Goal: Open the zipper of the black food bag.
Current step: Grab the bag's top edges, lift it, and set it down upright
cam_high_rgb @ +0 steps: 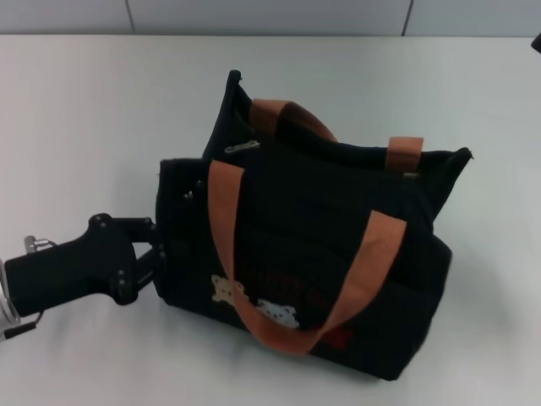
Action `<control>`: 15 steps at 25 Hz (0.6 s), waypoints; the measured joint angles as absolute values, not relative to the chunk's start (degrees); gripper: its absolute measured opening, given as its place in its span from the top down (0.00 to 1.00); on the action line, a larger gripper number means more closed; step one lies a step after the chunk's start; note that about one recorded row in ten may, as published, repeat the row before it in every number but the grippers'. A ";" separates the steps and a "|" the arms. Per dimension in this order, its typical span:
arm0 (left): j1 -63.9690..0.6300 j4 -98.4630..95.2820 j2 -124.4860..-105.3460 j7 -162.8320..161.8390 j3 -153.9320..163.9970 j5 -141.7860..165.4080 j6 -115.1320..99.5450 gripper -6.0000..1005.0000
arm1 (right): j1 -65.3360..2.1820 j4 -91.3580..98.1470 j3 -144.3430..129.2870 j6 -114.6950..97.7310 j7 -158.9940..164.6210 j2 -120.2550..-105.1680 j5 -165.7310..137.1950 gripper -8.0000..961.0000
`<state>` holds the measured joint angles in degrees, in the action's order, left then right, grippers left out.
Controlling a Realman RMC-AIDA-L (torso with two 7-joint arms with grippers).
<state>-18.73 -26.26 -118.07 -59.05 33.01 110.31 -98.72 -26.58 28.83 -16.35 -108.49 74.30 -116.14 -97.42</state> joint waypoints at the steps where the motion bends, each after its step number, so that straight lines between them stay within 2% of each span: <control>1: -18.81 -26.40 -117.92 -59.11 32.81 110.31 -98.41 0.88 | -26.55 28.83 -16.35 -108.44 74.27 -116.19 -97.39 0.12; 4: -19.35 -26.75 -116.84 -59.12 31.33 110.31 -97.06 0.88 | -26.54 28.74 -16.35 -108.22 74.23 -116.41 -97.37 0.12; 10: -20.42 -28.86 -112.49 -59.98 22.57 110.29 -96.83 0.88 | -26.79 28.13 -16.35 -107.76 71.98 -116.72 -97.37 0.12; 12: -20.54 -31.66 -111.87 -61.83 20.41 109.81 -100.01 0.88 | -27.25 28.00 -16.34 -107.76 71.92 -116.74 -97.15 0.12; 15: -20.72 -38.53 -112.12 -65.43 18.79 106.88 -106.97 0.88 | -27.68 26.91 -16.35 -107.73 71.27 -116.85 -96.64 0.12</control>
